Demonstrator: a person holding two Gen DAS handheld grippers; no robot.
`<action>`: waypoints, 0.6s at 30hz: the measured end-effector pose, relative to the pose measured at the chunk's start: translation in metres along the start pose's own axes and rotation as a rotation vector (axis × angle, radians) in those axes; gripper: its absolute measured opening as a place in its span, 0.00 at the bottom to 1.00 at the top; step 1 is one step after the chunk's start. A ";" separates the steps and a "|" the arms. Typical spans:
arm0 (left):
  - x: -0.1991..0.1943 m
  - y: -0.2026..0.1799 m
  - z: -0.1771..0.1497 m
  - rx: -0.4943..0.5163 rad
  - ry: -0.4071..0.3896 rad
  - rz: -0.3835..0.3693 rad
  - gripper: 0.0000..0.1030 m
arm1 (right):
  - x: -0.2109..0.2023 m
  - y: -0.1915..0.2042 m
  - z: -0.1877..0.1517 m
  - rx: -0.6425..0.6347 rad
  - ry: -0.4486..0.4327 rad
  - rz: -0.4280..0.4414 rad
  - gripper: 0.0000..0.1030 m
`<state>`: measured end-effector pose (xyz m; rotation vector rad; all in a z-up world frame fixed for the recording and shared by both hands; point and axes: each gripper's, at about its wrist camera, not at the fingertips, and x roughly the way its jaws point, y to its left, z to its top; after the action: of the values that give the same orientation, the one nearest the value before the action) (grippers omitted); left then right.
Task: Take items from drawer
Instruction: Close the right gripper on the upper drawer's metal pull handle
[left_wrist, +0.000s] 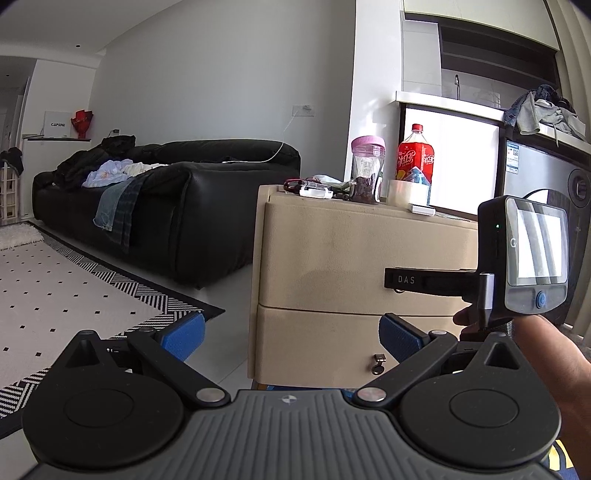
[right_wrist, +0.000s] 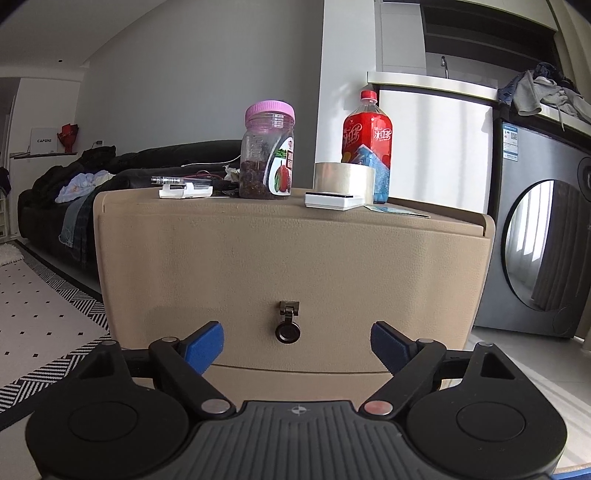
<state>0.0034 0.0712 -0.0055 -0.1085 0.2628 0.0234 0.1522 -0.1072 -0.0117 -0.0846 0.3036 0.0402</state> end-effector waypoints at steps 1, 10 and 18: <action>0.002 0.001 0.000 -0.004 0.002 -0.003 1.00 | 0.004 0.000 0.000 0.006 0.005 0.001 0.86; 0.017 0.004 -0.008 -0.018 0.030 -0.020 1.00 | 0.040 -0.001 -0.004 0.038 0.028 -0.023 0.78; 0.025 0.004 -0.013 -0.022 0.048 -0.024 1.00 | 0.061 -0.001 -0.002 0.037 0.026 -0.019 0.74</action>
<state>0.0242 0.0743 -0.0254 -0.1343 0.3087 0.0001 0.2097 -0.1069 -0.0314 -0.0517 0.3293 0.0147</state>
